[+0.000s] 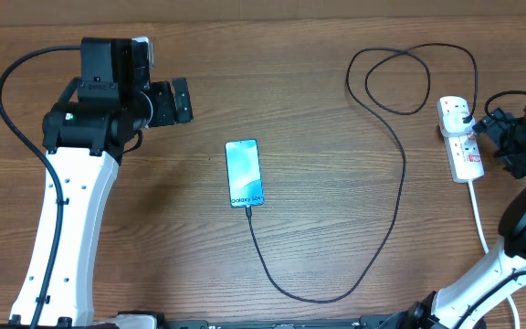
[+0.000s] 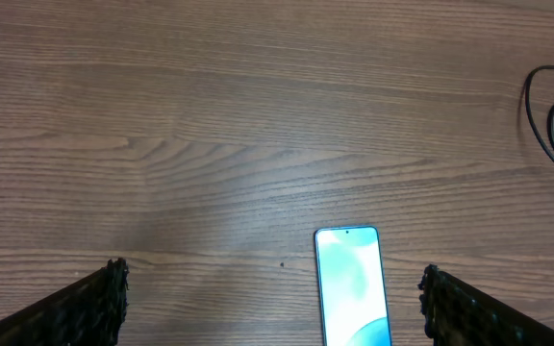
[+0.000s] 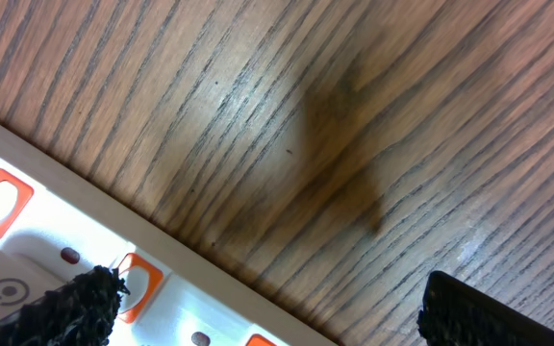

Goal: Plug charger to phone and switch on socket
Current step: 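Press the orange switch on the white power strip with the right gripper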

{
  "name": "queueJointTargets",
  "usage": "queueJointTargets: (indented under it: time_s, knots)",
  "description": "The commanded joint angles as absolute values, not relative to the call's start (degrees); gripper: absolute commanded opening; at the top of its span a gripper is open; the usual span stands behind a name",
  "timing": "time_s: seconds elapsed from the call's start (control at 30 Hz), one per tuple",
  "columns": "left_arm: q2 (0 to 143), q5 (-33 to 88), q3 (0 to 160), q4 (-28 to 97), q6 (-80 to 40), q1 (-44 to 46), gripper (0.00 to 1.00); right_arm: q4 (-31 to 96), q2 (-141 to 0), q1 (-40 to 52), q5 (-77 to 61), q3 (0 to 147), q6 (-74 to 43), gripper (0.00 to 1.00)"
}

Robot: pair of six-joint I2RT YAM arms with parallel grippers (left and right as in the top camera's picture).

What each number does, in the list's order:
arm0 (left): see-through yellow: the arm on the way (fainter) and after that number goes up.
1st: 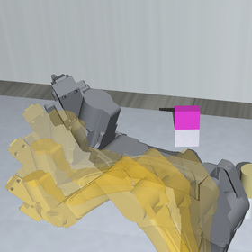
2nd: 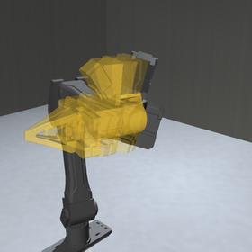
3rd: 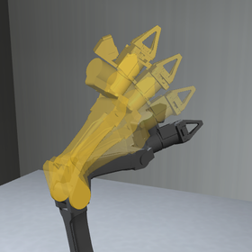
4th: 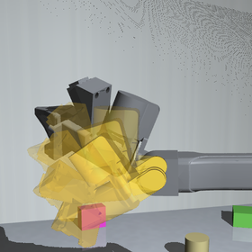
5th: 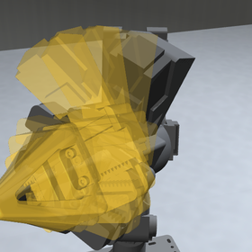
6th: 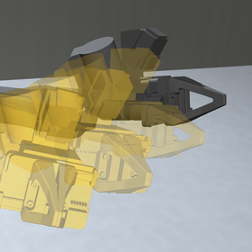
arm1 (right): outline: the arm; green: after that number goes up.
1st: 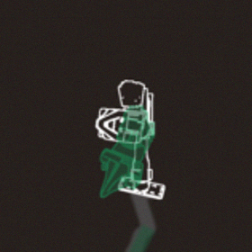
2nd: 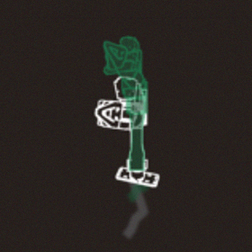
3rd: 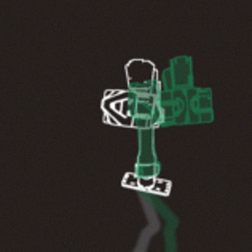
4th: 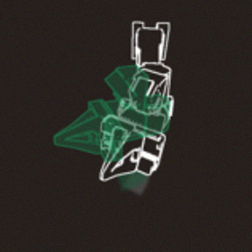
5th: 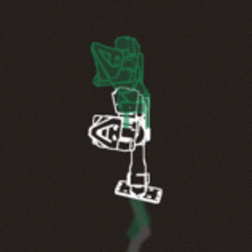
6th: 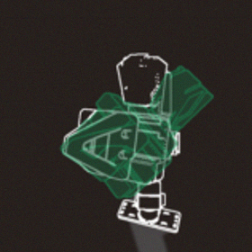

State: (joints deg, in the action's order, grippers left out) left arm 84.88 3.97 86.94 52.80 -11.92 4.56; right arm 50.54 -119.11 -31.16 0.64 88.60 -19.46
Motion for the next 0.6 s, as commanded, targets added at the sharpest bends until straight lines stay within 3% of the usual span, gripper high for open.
queueJointTargets:
  time_s: [0.0,0.57]
  knots:
    - [85.2,3.2,86.9,52.9,-12.0,4.8,1.00,50.2,-119.6,-31.4,1.8,89.3,-20.0,1.00]
    - [85.2,3.2,86.9,52.9,-12.0,4.8,1.00,50.0,-120.6,-31.4,-1.7,89.2,-19.9,1.00]
